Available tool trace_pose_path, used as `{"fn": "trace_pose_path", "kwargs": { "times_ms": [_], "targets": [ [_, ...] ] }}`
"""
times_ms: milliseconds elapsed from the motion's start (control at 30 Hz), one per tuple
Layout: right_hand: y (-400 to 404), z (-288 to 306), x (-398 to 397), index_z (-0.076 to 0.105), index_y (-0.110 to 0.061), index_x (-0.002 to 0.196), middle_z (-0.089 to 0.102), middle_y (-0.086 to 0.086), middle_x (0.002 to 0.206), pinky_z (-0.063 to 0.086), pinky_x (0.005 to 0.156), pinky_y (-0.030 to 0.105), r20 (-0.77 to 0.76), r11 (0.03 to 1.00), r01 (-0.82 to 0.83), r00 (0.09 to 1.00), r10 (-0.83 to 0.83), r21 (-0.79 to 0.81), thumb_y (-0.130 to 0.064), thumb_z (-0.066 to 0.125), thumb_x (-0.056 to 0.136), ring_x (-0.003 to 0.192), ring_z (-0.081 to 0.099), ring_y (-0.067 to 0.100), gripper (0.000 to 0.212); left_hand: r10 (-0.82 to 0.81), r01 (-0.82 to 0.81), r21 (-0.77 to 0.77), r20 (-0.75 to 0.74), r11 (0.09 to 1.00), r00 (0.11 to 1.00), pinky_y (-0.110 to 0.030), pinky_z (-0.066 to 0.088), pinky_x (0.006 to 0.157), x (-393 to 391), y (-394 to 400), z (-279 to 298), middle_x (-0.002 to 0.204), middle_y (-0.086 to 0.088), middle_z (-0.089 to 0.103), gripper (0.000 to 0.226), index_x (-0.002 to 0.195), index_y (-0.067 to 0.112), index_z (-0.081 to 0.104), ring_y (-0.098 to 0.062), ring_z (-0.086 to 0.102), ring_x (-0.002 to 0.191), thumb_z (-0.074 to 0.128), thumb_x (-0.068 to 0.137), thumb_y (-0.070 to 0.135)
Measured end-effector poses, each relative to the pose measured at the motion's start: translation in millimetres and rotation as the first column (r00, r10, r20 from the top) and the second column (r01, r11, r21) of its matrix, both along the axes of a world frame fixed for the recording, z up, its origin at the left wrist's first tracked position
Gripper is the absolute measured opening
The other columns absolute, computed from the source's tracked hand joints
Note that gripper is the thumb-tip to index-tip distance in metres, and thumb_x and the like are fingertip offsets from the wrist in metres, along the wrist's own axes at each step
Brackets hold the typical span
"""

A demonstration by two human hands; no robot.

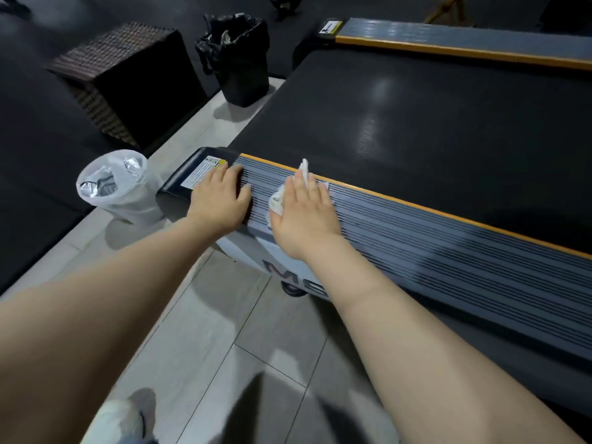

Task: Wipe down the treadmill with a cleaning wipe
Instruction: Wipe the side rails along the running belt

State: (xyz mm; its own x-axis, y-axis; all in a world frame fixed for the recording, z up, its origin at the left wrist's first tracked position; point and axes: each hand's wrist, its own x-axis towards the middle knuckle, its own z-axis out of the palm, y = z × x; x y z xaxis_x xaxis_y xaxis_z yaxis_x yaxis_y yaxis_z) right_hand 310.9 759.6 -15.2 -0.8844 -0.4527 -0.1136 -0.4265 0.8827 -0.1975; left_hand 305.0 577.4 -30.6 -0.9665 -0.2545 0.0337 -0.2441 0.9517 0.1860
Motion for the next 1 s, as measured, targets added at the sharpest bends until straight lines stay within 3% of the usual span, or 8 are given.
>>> {"fn": "trace_pose_path", "kwargs": {
  "times_ms": [67, 233, 400, 533, 667, 767, 933, 1000],
  "targets": [
    [-8.3, -1.8, -4.7, 0.003, -0.004, 0.155, -0.008, 0.013, 0.163, -0.001, 0.122, 0.044, 0.003, 1.0, -0.018, 1.0, 0.018, -0.017, -0.05, 0.023, 0.101, 0.15, -0.007, 0.029, 0.074, -0.044, 0.044, 0.014, -0.017, 0.999, 0.999, -0.048, 0.028, 0.115, -6.2, -10.6, 0.8, 0.15, -0.013, 0.043, 0.067, 0.145, 0.013, 0.041, -0.032, 0.036, 0.139, 0.025, 0.09, 0.049],
    [23.4, -4.1, 0.8, 0.005, -0.009, 0.156, -0.007, 0.01, 0.164, -0.001, 0.122, 0.043, -0.012, 0.999, 0.03, 0.999, -0.031, -0.034, -0.053, 0.022, 0.101, 0.15, -0.006, 0.027, 0.073, -0.22, 0.225, 0.066, -0.067, 0.972, 0.973, -0.044, 0.035, 0.111, -25.9, -33.2, 11.3, 0.142, -0.009, 0.053, 0.054, 0.138, 0.014, 0.052, -0.03, 0.046, 0.131, 0.032, 0.092, 0.032],
    [79.9, -0.6, 19.8, 0.01, -0.011, 0.153, 0.004, 0.008, 0.163, 0.009, 0.122, 0.046, 0.011, 0.957, 0.291, 0.957, -0.291, 0.025, -0.056, 0.019, 0.097, 0.148, 0.005, 0.028, 0.073, -0.359, 0.367, 0.07, -0.106, 0.927, 0.927, -0.042, 0.042, 0.1, -41.4, -69.1, 22.5, 0.124, -0.009, 0.065, 0.05, 0.126, 0.012, 0.061, -0.03, 0.056, 0.115, 0.038, 0.081, 0.01],
    [76.9, 2.1, 25.5, 0.002, -0.008, 0.155, -0.005, 0.009, 0.163, 0.006, 0.122, 0.045, 0.06, 0.893, 0.442, 0.892, -0.447, 0.086, -0.056, 0.015, 0.096, 0.149, -0.001, 0.028, 0.077, -0.408, 0.421, 0.095, -0.129, 0.902, 0.904, -0.037, 0.039, 0.105, -51.4, -103.3, 11.5, 0.132, -0.011, 0.06, 0.049, 0.128, 0.008, 0.059, -0.031, 0.054, 0.121, 0.041, 0.083, 0.009],
    [-7.3, -1.3, 0.1, 0.017, -0.008, 0.15, 0.01, 0.011, 0.161, 0.013, 0.12, 0.047, -0.038, 0.944, 0.331, 0.943, -0.331, -0.012, -0.05, 0.027, 0.097, 0.146, 0.011, 0.031, 0.068, -0.383, 0.418, 0.205, -0.191, 0.885, 0.904, -0.026, 0.035, 0.103, -51.9, -105.9, 1.1, 0.136, -0.005, 0.058, 0.052, 0.132, 0.011, 0.057, -0.023, 0.05, 0.125, 0.036, 0.084, 0.009],
    [-93.8, -7.2, -29.8, 0.008, -0.006, 0.154, -0.002, 0.012, 0.163, 0.003, 0.121, 0.044, -0.056, 0.977, 0.214, 0.975, -0.214, -0.011, -0.049, 0.026, 0.1, 0.149, 0.001, 0.031, 0.071, -0.352, 0.406, 0.278, -0.225, 0.871, 0.909, -0.02, 0.032, 0.102, -52.3, -108.8, -0.7, 0.138, -0.002, 0.058, 0.056, 0.132, 0.013, 0.058, -0.018, 0.05, 0.127, 0.034, 0.082, 0.01],
    [-142.5, -7.5, -40.2, 0.008, -0.009, 0.156, -0.001, 0.007, 0.164, -0.001, 0.121, 0.041, -0.062, 0.992, 0.123, 0.991, -0.122, 0.016, -0.048, 0.021, 0.102, 0.15, -0.002, 0.027, 0.067, -0.385, 0.444, 0.282, -0.243, 0.85, 0.891, -0.033, 0.037, 0.11, -54.1, -114.5, -6.0, 0.142, 0.0, 0.055, 0.053, 0.131, 0.017, 0.061, -0.015, 0.048, 0.132, 0.036, 0.084, 0.012],
    [-117.4, -5.2, -21.7, 0.016, -0.009, 0.153, 0.006, 0.008, 0.163, 0.008, 0.12, 0.041, -0.081, 0.989, 0.148, 0.986, -0.147, 0.007, -0.05, 0.02, 0.1, 0.149, 0.008, 0.028, 0.067, -0.445, 0.504, 0.254, -0.256, 0.826, 0.858, -0.036, 0.035, 0.113, -51.9, -114.2, -3.7, 0.144, 0.0, 0.053, 0.051, 0.132, 0.018, 0.061, -0.017, 0.045, 0.136, 0.038, 0.087, 0.01]
  ]
}}
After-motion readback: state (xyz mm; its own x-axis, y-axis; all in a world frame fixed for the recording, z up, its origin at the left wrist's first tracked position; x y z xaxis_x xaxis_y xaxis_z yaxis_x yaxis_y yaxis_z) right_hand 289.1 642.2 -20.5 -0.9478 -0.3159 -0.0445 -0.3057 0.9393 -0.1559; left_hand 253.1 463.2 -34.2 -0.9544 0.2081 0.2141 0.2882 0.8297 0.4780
